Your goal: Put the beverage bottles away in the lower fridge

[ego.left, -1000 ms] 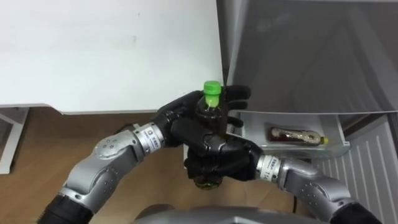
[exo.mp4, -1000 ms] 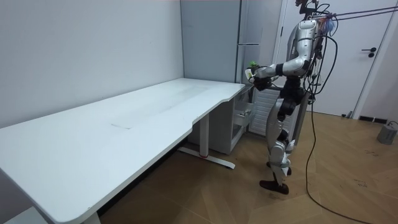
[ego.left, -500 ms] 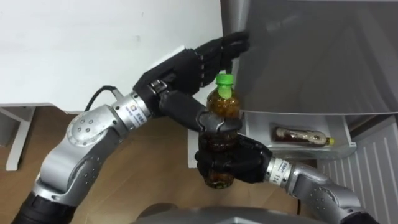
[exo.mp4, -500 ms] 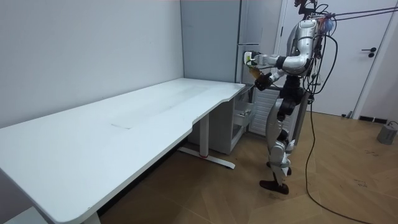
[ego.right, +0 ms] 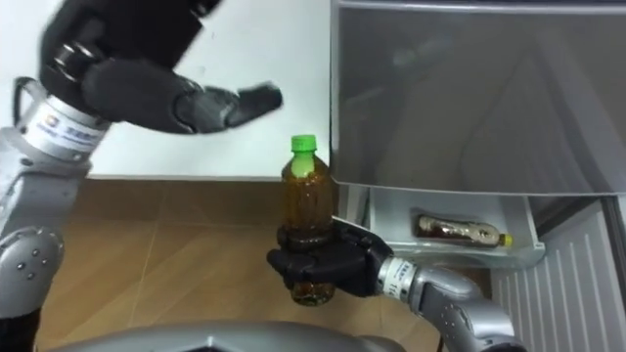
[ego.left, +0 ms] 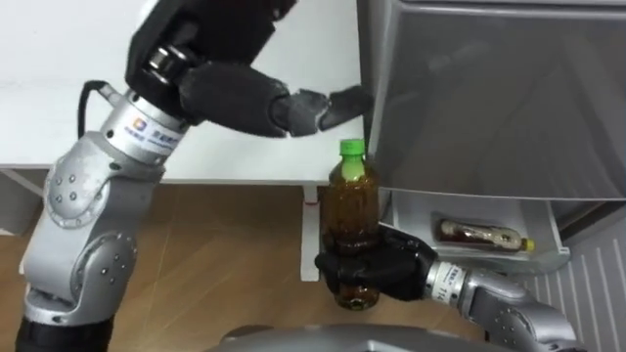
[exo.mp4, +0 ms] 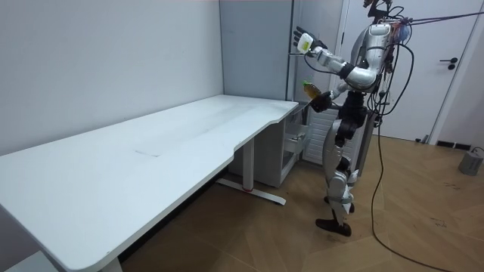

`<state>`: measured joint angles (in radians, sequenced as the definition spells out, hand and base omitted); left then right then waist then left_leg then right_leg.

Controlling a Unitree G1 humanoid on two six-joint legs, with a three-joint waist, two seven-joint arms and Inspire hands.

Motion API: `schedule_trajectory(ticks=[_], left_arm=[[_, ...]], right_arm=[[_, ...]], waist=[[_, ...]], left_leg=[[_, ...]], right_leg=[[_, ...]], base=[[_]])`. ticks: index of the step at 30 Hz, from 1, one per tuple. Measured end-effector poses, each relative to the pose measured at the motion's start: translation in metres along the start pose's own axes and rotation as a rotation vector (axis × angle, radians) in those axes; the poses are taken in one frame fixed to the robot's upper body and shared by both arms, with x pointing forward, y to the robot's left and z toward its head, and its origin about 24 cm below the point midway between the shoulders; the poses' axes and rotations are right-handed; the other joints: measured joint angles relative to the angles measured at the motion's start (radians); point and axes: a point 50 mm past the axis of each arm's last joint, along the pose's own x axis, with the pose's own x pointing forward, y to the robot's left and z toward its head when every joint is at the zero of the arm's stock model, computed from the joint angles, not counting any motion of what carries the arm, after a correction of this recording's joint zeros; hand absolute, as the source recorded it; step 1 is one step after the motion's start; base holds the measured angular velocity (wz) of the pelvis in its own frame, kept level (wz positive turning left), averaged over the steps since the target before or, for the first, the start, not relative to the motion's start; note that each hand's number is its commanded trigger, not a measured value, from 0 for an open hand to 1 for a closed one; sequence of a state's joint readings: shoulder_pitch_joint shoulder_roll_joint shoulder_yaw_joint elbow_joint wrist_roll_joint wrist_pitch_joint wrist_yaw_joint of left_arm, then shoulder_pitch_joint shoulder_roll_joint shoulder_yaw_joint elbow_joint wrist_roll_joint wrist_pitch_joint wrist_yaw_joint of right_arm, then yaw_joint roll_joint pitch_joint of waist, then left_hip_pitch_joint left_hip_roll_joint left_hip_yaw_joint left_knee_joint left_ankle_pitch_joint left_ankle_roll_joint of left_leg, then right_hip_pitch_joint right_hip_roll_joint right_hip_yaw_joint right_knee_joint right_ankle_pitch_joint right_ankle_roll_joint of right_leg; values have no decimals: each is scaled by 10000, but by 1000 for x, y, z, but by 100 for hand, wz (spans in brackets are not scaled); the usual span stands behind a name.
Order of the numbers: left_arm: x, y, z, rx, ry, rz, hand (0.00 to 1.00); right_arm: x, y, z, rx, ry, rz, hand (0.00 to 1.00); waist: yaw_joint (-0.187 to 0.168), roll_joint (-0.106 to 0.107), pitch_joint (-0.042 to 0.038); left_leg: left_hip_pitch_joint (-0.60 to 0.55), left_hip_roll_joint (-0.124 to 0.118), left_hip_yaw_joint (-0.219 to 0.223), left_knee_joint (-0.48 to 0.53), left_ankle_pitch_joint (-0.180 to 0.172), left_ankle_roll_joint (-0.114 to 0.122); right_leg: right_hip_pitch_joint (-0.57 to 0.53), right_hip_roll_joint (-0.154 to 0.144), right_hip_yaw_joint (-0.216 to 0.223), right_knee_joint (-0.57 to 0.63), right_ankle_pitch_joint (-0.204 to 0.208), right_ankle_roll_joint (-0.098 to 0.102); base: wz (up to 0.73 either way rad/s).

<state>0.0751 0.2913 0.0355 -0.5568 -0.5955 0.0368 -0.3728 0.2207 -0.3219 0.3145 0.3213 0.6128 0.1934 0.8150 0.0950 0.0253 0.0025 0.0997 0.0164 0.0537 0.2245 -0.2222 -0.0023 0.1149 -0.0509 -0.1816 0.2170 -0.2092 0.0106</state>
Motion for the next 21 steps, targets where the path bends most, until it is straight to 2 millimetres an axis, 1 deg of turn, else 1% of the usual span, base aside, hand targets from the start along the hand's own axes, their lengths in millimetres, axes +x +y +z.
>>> schedule_trajectory(ticks=[2, 3, 4, 6, 8, 9, 11, 12, 13, 14, 16, 18, 19, 20, 21], left_arm=[[-4, 13, 7, 389, -193, 933, 0], [-5, 15, 9, 492, -251, 1162, 0], [-8, 22, 13, 902, -343, 1689, 0], [-12, 32, 20, 1639, -483, 2736, 0], [-20, 45, 30, 2776, -629, 4220, 0], [-22, 48, 32, 3076, -653, 4587, 0], [-30, 59, 40, 4134, -744, 5901, 0], [-32, 61, 41, 4352, -754, 6203, 0], [-36, 67, 40, 4783, -669, 6811, 0], [-42, 74, 37, 5086, -441, 7475, 0], [-50, 84, 32, 5361, -81, 8432, 0], [-60, 90, 26, 5603, 363, 9210, 0], [-70, 93, 21, 5663, 754, 9667, 0], [-80, 97, 13, 5626, 1226, 10112, 0], [-85, 99, 10, 5602, 1473, 10350, 0]], right_arm=[[-7, -4, 1, 210, -421, -372, 100], [-9, -5, 1, 275, -536, -494, 100], [-12, -7, 0, 349, -712, -715, 100], [-12, -8, 1, 349, -815, -841, 100], [-16, -11, 2, 401, -989, -1080, 100], [-17, -11, 2, 410, -1023, -1135, 100], [-17, -12, 2, 445, -1045, -1354, 100], [-18, -12, 1, 469, -1032, -1398, 100], [-19, -12, -1, 487, -955, -1483, 100], [-20, -13, -1, 486, -901, -1557, 100], [-20, -14, -1, 506, -901, -1684, 100], [-19, -13, -3, 591, -876, -1808, 100], [-18, -13, -4, 652, -897, -1896, 100], [-19, -11, -5, 679, -906, -2006, 100], [-19, -11, -5, 674, -911, -2022, 100]], waist=[[69, -22, 9], [122, -20, 9], [239, -15, 8], [370, 15, 20], [539, 95, 61], [560, 119, 57], [731, 169, 26], [750, 157, 33], [851, 155, 35], [973, 164, 15], [1071, 142, 7], [1162, 105, -17], [1204, 111, -15], [1214, 101, -48], [1225, 101, -55]], left_leg=[[17, -12, -16, -17, -1, -1], [20, -14, -14, -19, -1, -1], [19, -17, -25, -26, -2, -1], [21, -7, -23, -32, -2, -2], [20, -2, -20, -53, -3, -3], [13, -3, -20, -66, -3, -4], [33, -16, -38, -126, 0, -6], [73, -18, -38, -140, 0, -6], [176, -29, -20, -200, 1, -6], [222, -43, -18, -211, 0, -5], [245, -55, -35, -234, 1, -4], [273, -62, -67, -258, 1, -4], [335, -71, -98, -282, -1, -1], [355, -84, -129, -302, -2, 0], [355, -83, -136, -321, -2, 0]], right_leg=[[123, -5, -86, -134, 3, 4], [125, -7, -89, -136, 3, 5], [126, -6, -91, -137, -1, 8], [125, 6, -87, -144, -1, 7], [145, 14, -103, -159, -1, 6], [144, 13, -107, -159, -2, 6], [167, 9, -94, -153, -4, 9], [190, 6, -94, -155, -7, 13], [233, 1, -94, -168, -18, 27], [256, -4, -77, -197, -28, 35], [302, 0, -79, -307, -23, 36], [328, -2, -87, -316, -19, 41], [406, -2, -92, -360, -17, 46], [461, -1, -109, -418, -12, 55], [466, 1, -120, -429, -10, 57]], base=[[9], [6], [0], [0], [3], [0], [0], [0], [0], [0], [0], [0], [4], [4], [5]])
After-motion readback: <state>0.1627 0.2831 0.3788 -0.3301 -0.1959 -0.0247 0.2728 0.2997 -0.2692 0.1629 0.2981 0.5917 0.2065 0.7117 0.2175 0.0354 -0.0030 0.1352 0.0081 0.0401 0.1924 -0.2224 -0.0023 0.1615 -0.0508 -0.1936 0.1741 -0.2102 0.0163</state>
